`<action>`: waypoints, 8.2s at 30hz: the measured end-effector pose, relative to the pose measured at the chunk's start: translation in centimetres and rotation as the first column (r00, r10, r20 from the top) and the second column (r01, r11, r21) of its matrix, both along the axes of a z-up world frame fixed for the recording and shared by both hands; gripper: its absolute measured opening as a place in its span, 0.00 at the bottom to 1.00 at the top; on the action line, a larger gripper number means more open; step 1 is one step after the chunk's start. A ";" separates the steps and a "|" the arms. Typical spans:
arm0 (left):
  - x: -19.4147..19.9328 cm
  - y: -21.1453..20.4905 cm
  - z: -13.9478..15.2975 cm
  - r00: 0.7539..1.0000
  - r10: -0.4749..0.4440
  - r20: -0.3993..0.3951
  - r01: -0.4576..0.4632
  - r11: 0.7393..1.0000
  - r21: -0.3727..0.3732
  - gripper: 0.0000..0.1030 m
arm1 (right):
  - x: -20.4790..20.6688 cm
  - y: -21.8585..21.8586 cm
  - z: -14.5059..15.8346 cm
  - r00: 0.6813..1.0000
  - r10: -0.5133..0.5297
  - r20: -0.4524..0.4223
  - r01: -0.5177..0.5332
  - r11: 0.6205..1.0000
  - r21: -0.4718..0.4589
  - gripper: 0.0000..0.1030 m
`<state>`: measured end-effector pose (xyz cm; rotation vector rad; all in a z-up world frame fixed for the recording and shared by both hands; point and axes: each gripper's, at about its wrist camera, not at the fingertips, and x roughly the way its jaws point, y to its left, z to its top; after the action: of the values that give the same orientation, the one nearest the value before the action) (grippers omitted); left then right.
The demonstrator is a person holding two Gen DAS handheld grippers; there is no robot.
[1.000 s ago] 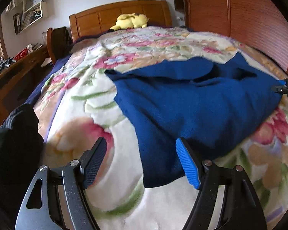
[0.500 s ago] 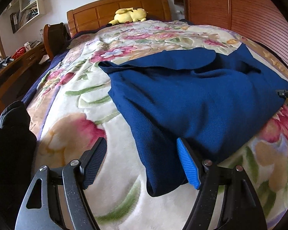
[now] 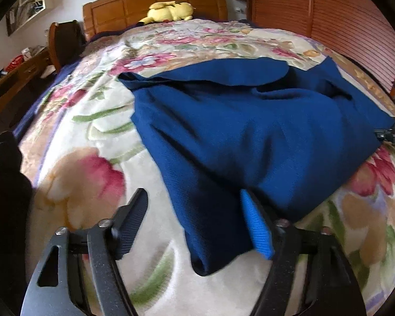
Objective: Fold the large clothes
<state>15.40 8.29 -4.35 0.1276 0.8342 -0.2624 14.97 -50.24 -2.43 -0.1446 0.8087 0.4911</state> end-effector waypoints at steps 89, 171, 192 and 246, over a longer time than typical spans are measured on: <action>-28.0 3.7 2.6 0.912 0.199 0.359 -0.136 0.972 -0.192 0.79 | -12.8 17.0 2.8 0.937 0.349 -0.005 -0.324 0.863 -0.389 0.23; -22.1 3.4 1.3 0.982 0.151 0.116 -0.139 0.985 -0.101 0.79 | -3.6 3.3 -2.5 0.988 -0.152 -0.010 0.142 0.943 -0.301 0.33; -25.5 4.3 0.4 0.982 0.171 0.082 -0.151 0.968 -0.202 0.79 | -25.5 4.7 1.8 0.966 0.088 0.241 -0.068 0.994 -0.090 0.75; -20.8 -18.0 18.7 0.872 -0.270 0.408 0.296 0.955 -0.001 0.08 | -30.7 -5.0 0.2 0.919 -0.120 0.376 0.132 0.991 -0.004 0.75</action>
<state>-5.39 -9.71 14.34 0.2374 0.3901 -0.5199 -15.75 -55.27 -2.25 -0.2057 0.4452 0.3149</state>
